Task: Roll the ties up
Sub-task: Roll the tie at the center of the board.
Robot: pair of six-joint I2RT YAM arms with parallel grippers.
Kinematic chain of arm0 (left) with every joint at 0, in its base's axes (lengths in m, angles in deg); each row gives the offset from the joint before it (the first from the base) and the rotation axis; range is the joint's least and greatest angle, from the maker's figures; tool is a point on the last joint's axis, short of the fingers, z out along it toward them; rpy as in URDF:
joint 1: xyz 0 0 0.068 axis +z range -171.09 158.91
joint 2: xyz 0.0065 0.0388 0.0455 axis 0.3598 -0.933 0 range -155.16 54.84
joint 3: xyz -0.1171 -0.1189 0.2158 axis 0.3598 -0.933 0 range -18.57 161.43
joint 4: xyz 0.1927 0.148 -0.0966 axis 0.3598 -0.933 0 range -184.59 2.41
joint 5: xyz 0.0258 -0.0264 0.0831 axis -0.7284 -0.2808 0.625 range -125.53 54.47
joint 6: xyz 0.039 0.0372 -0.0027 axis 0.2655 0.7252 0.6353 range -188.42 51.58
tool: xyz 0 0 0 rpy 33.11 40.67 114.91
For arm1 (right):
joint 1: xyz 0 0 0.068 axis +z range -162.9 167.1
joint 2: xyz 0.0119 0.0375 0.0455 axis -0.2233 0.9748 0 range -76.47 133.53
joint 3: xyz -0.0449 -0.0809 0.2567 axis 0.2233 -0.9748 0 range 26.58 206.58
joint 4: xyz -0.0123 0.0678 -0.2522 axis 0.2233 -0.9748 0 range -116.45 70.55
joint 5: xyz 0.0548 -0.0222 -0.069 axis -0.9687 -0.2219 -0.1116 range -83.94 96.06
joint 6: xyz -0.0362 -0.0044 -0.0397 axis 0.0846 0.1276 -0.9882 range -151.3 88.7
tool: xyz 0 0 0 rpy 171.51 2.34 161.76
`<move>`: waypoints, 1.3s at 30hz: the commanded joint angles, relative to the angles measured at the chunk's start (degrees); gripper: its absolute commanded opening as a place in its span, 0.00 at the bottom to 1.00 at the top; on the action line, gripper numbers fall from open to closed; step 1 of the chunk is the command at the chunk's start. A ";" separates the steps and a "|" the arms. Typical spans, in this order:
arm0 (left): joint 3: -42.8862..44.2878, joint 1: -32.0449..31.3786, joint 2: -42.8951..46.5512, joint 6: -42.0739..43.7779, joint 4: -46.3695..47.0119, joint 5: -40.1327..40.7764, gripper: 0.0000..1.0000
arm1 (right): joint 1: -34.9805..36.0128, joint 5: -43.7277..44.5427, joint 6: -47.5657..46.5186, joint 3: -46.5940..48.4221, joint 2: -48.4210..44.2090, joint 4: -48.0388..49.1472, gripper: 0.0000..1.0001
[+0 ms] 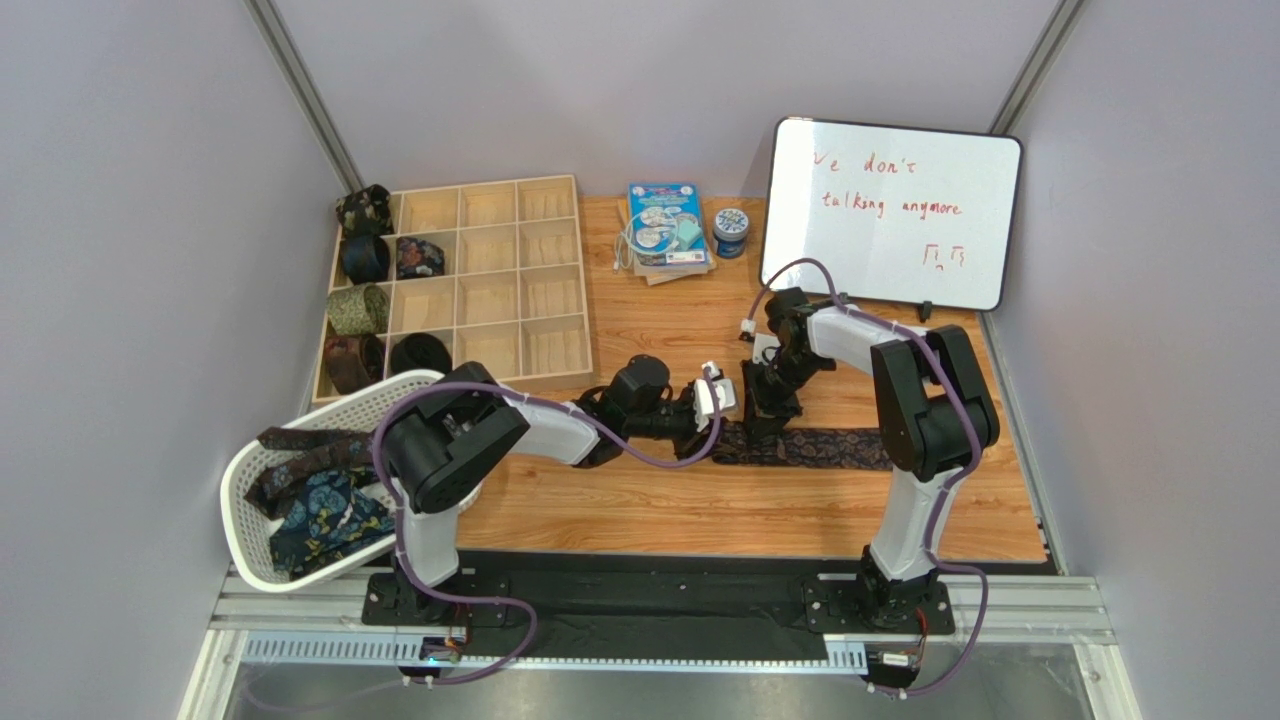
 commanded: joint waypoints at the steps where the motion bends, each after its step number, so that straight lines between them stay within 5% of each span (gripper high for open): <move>1: 3.51 -1.75 -2.42 -1.61 2.89 -2.04 0.46 | 0.93 7.34 -1.97 -1.86 2.92 6.49 0.00; 11: 5.62 -2.90 -6.64 0.57 -1.40 4.02 0.44 | 0.93 4.62 -1.01 -1.95 3.35 6.85 0.00; 22: 5.01 -4.04 -11.39 4.10 -3.26 9.29 0.58 | 0.85 -0.39 -1.80 -2.30 2.74 6.58 0.00; 28: 4.23 -4.22 -12.01 8.49 -8.17 10.87 0.42 | 0.50 -0.75 -3.73 1.47 1.69 2.21 0.00; 39: 0.97 -4.30 -10.60 11.22 -13.28 10.35 0.34 | -4.34 -8.73 -6.98 7.55 -6.22 -11.52 0.33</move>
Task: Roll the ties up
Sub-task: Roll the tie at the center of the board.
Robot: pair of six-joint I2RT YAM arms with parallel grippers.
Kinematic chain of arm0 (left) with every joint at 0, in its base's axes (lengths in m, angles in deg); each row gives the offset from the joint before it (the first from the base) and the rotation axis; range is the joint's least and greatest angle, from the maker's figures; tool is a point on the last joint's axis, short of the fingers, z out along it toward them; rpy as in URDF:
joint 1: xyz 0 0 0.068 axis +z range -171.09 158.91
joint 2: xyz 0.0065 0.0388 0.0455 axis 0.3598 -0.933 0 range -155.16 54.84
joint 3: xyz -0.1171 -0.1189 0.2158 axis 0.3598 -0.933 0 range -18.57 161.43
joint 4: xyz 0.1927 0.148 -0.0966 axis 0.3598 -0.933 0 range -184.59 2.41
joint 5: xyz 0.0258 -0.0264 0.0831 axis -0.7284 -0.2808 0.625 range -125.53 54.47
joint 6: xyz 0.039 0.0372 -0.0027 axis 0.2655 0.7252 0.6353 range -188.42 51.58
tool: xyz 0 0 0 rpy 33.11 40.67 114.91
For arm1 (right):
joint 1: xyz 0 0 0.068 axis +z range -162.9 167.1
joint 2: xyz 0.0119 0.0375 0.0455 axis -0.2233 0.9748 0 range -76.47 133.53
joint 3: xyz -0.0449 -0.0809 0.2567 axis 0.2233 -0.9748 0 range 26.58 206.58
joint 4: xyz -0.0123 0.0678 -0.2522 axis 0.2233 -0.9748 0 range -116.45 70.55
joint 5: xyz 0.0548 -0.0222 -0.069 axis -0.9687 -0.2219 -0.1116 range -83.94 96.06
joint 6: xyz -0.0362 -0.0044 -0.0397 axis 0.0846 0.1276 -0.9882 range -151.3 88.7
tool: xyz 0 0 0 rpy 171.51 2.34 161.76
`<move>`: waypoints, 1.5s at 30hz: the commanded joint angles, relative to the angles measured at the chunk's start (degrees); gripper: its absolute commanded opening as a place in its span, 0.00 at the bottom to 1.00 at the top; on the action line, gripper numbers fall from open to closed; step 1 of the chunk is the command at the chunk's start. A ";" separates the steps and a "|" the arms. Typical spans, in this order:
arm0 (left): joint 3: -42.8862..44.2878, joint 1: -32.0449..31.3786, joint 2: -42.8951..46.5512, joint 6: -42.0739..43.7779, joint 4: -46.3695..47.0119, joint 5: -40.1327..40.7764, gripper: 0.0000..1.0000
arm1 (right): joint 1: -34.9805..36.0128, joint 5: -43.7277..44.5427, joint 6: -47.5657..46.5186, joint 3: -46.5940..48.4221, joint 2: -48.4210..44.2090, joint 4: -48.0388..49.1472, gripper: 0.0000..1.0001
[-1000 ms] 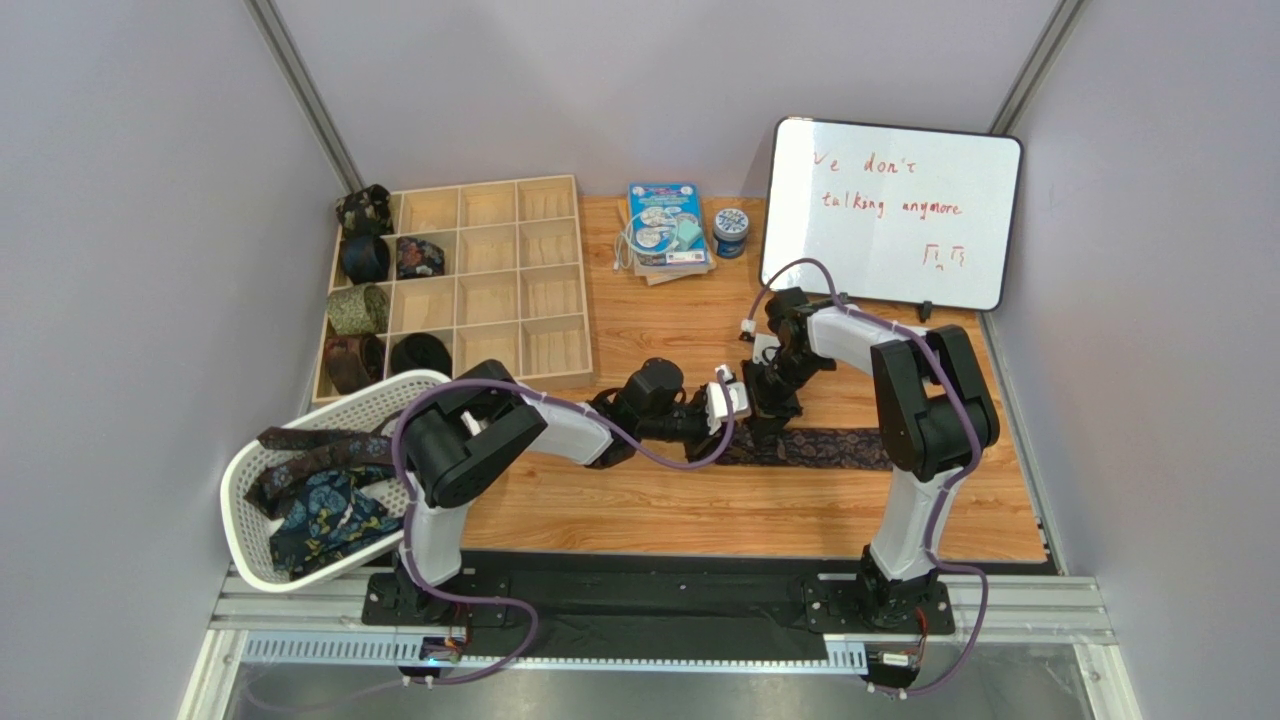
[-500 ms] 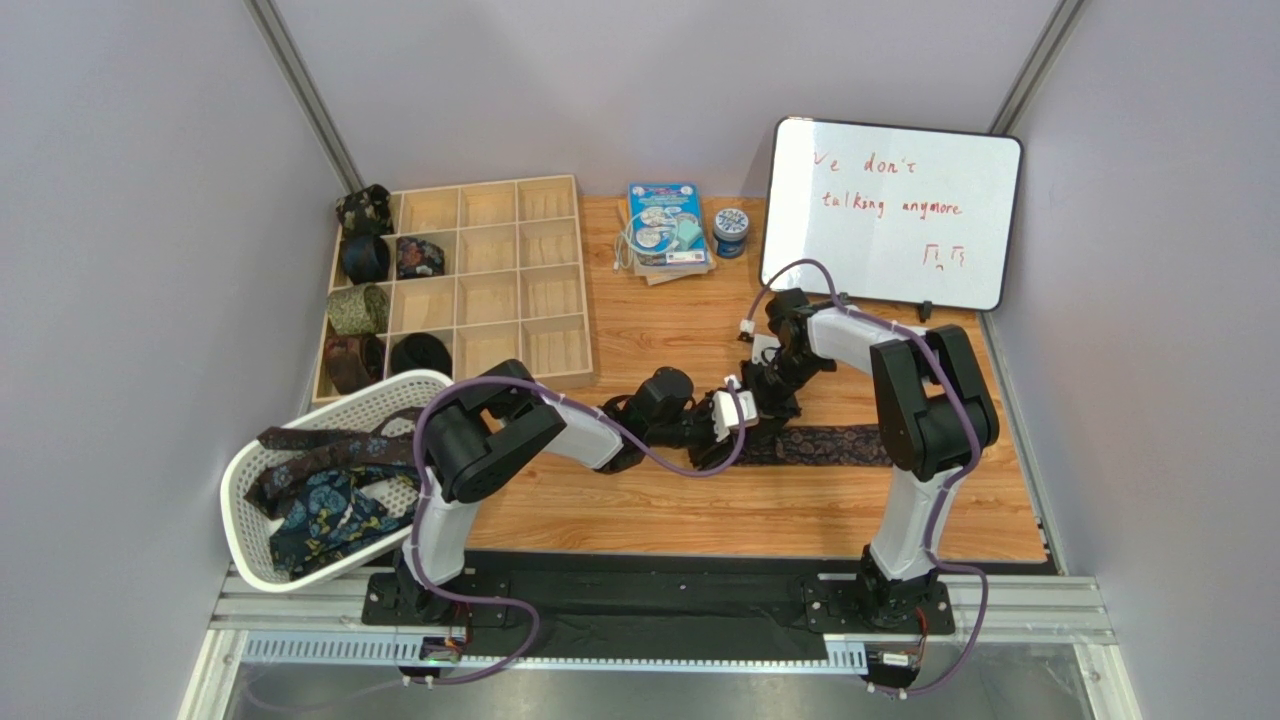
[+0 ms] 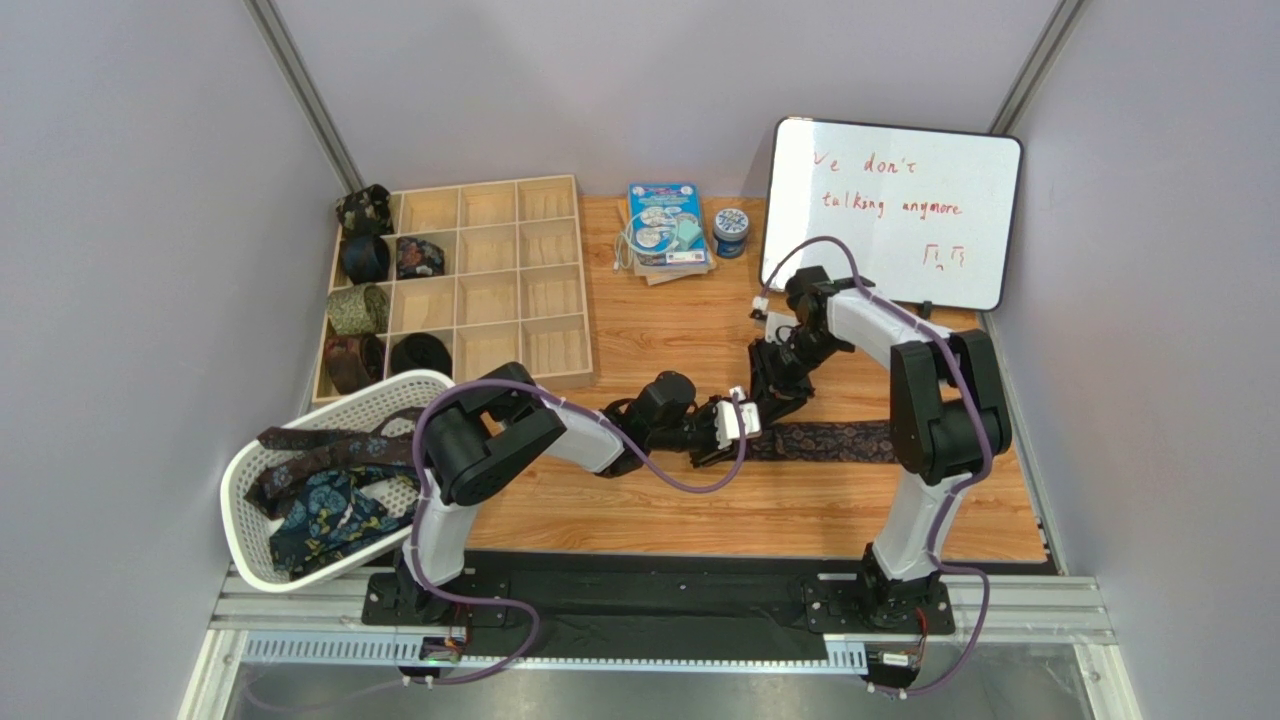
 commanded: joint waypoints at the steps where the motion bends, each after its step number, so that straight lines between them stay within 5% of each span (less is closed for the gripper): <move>1: -3.12 -0.24 -2.91 3.24 -13.89 2.18 0.34 | -0.67 -5.59 -1.21 1.60 -5.50 -4.92 0.36; 10: -1.27 -0.15 -2.82 2.63 -16.00 1.12 0.36 | -0.58 -10.00 -1.04 -4.81 -8.93 -3.70 0.50; 20: -1.18 -0.15 -2.21 3.15 -16.62 -1.16 0.38 | 0.48 -7.71 2.74 -5.43 -4.72 6.06 0.48; 24: -1.36 -0.15 -1.68 3.42 -16.97 -2.57 0.38 | 0.48 -9.29 2.31 -5.52 -2.88 8.43 0.40; 29: -1.10 0.11 -1.06 3.68 -17.94 -4.50 0.39 | -0.22 -9.29 -0.06 -6.57 -1.20 8.35 0.00; 36: -1.27 2.57 2.18 3.77 -18.55 -9.33 0.57 | -3.03 -6.83 -1.56 -7.89 -0.06 8.09 0.00; 45: 2.24 3.54 3.68 3.42 -20.05 -11.80 0.66 | -3.65 -2.09 -1.30 -7.45 2.14 8.52 0.00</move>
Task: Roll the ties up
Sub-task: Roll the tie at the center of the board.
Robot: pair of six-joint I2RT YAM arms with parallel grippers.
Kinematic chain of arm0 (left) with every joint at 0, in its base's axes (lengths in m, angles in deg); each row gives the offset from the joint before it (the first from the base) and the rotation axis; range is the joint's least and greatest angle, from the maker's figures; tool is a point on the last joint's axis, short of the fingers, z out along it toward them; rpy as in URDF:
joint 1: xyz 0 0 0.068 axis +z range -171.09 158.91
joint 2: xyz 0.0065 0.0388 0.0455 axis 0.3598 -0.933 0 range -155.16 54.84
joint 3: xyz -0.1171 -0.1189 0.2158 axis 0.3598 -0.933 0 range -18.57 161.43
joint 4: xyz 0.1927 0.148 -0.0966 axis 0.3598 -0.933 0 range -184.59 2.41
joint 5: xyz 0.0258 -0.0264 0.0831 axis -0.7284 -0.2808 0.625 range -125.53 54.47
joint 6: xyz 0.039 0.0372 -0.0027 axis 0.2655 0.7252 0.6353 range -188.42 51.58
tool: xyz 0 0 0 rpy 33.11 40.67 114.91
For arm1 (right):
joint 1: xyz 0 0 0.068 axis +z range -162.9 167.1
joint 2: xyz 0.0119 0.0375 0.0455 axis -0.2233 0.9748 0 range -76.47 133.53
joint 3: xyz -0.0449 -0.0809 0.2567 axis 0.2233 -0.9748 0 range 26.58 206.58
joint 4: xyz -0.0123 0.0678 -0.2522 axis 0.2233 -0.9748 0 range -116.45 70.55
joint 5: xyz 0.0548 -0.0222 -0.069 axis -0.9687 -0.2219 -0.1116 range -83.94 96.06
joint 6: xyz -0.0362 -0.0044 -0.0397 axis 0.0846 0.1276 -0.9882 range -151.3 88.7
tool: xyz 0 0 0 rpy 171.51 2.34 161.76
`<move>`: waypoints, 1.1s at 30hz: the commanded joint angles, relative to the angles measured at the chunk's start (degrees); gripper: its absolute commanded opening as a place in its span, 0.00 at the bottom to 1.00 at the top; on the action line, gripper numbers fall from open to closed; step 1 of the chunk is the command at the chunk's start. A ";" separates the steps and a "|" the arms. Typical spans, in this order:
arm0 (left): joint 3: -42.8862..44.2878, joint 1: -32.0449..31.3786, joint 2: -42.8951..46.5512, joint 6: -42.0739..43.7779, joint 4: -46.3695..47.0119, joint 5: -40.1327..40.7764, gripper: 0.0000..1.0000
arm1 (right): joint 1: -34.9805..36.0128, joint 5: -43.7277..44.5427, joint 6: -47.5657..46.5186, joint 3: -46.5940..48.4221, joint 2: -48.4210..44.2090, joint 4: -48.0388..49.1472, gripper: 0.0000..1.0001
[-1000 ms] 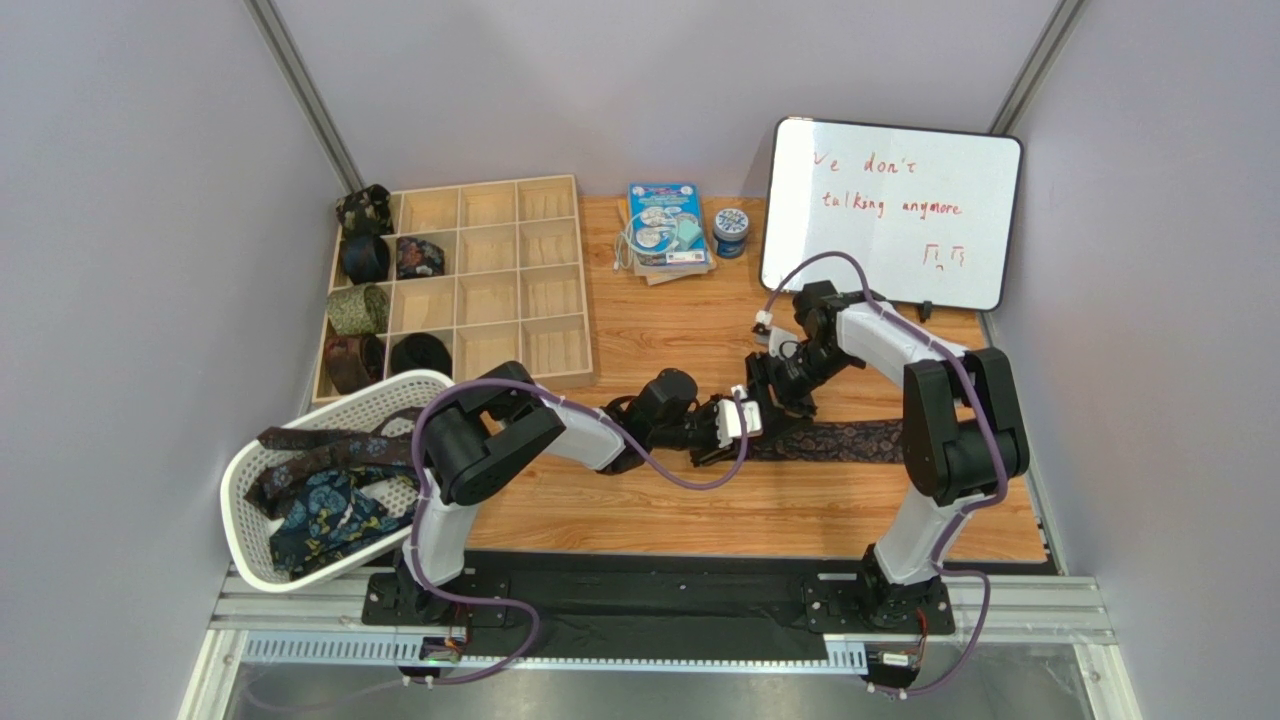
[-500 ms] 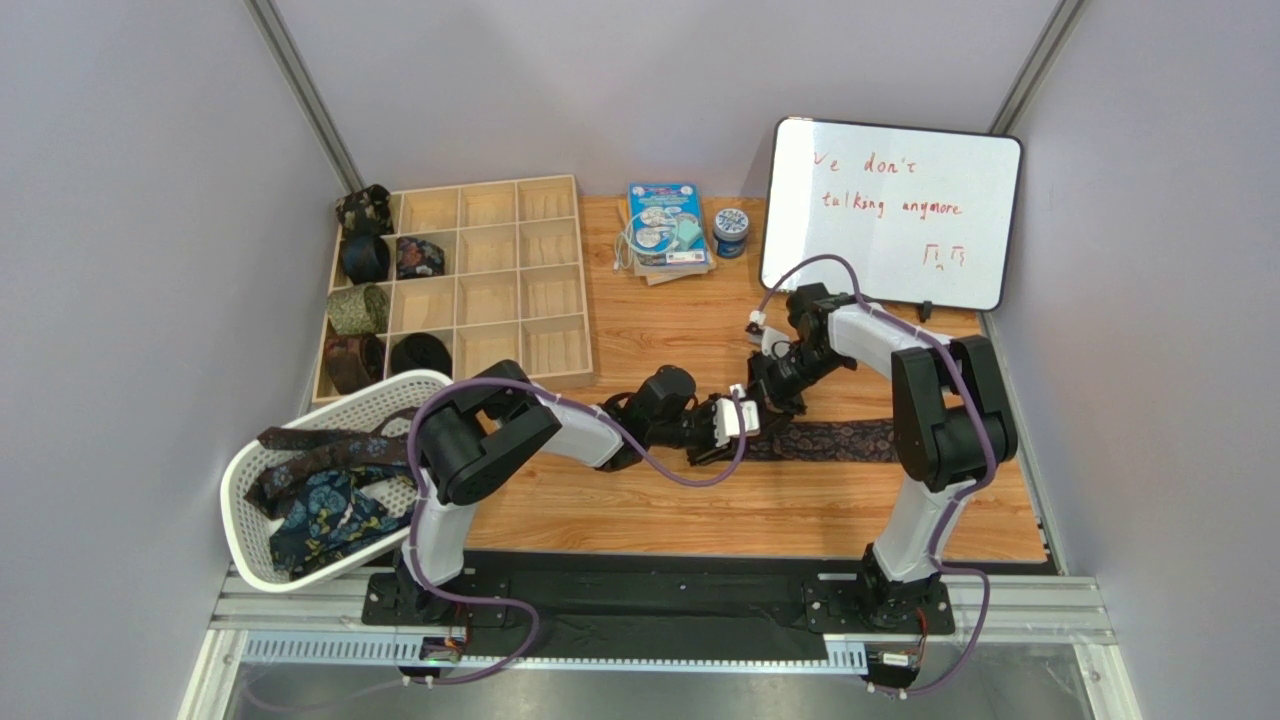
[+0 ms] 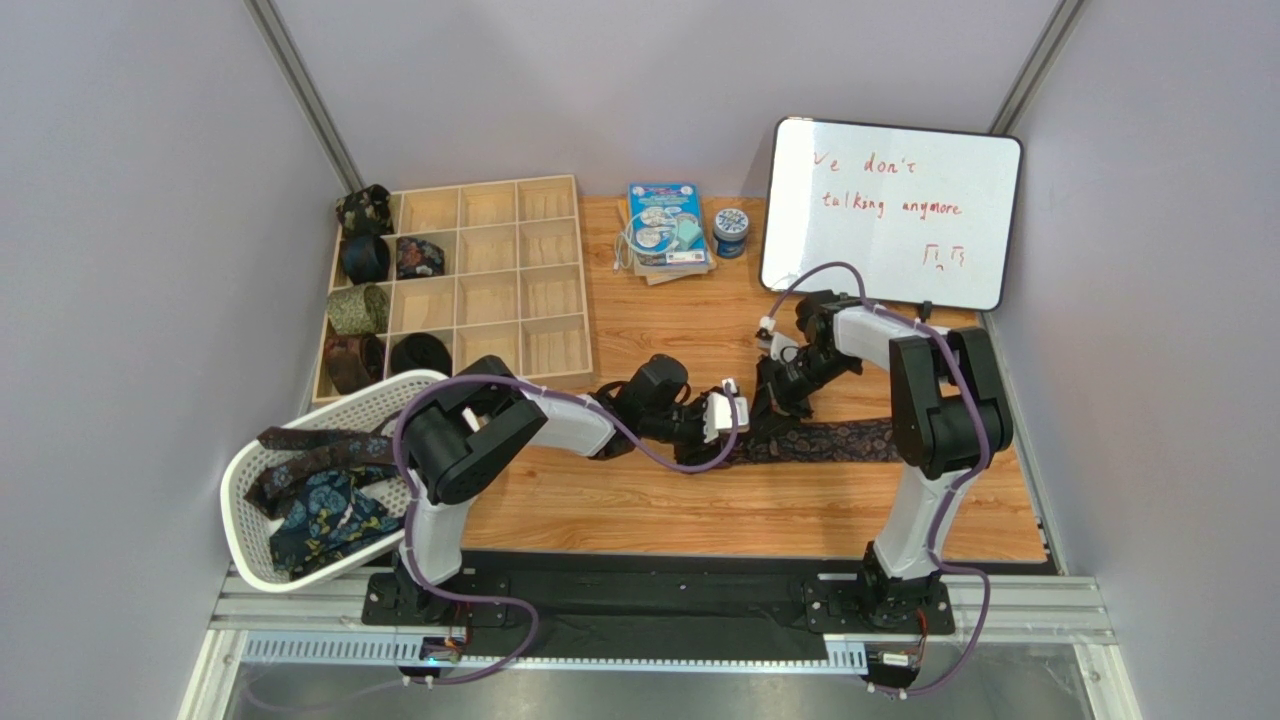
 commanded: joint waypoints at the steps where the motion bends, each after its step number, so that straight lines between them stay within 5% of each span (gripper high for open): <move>1: 0.87 0.17 0.54 -0.01 -7.07 -2.40 0.66 | -0.51 9.21 -1.98 -0.02 1.81 3.87 0.00; 20: -2.03 1.49 5.46 -9.07 0.76 1.55 0.75 | -1.83 21.08 -1.10 -0.28 1.81 4.66 0.00; 33: -5.90 1.49 4.85 -16.09 12.00 1.90 0.83 | 4.15 19.51 5.48 0.59 4.62 5.45 0.00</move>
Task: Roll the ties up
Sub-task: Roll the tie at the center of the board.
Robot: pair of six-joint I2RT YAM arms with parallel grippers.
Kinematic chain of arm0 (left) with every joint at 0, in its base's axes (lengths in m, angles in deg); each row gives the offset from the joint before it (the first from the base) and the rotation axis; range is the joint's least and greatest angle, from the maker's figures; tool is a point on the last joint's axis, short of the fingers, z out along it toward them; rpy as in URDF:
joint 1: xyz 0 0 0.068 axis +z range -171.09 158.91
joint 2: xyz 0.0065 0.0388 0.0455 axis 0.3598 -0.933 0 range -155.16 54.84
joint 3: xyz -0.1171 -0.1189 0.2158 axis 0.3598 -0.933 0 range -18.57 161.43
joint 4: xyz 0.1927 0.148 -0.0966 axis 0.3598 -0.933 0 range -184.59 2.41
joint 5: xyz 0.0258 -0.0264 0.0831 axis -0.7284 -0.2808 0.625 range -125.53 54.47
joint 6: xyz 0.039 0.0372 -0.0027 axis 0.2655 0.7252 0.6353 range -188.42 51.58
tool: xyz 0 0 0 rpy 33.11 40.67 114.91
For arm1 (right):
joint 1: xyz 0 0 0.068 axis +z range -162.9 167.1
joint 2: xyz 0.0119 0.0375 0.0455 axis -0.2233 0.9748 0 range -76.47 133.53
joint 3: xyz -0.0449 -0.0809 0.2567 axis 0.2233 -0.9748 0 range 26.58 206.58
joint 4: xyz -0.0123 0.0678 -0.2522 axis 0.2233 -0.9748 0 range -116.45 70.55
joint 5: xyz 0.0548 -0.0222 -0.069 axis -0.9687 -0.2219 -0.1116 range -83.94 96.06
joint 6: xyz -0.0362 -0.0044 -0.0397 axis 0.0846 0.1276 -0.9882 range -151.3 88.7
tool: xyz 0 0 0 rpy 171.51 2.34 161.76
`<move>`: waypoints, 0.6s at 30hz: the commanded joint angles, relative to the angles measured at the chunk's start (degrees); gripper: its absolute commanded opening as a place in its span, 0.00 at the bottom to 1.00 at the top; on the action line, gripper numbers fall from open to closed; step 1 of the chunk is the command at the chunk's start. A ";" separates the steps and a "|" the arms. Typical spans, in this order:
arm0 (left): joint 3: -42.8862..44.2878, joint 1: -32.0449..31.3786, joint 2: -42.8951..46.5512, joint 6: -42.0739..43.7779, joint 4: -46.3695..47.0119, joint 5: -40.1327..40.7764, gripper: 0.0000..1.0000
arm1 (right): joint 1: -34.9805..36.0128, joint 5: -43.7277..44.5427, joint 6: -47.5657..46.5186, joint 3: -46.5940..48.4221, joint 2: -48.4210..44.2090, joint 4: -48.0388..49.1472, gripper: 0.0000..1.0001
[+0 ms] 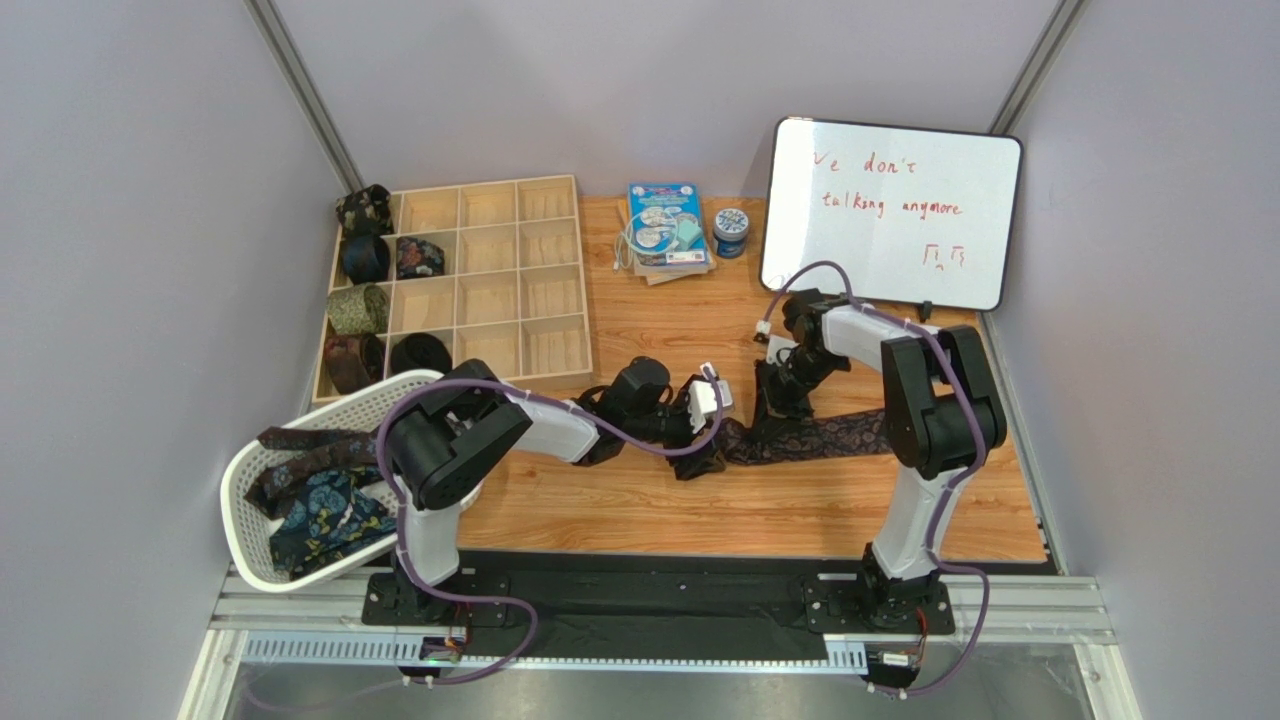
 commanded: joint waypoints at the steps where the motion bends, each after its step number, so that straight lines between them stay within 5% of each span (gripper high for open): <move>1: -1.05 -0.12 0.32 -4.93 7.85 0.05 0.83 | 1.59 6.74 2.76 0.00 4.95 5.76 0.00; 10: -2.02 -0.91 -2.23 -7.49 16.56 1.19 0.68 | 2.21 2.52 5.40 -1.49 6.18 9.53 0.00; 18: -1.22 -3.55 -5.14 -3.89 16.31 0.58 0.45 | 2.30 0.32 6.10 -2.02 6.10 11.47 0.00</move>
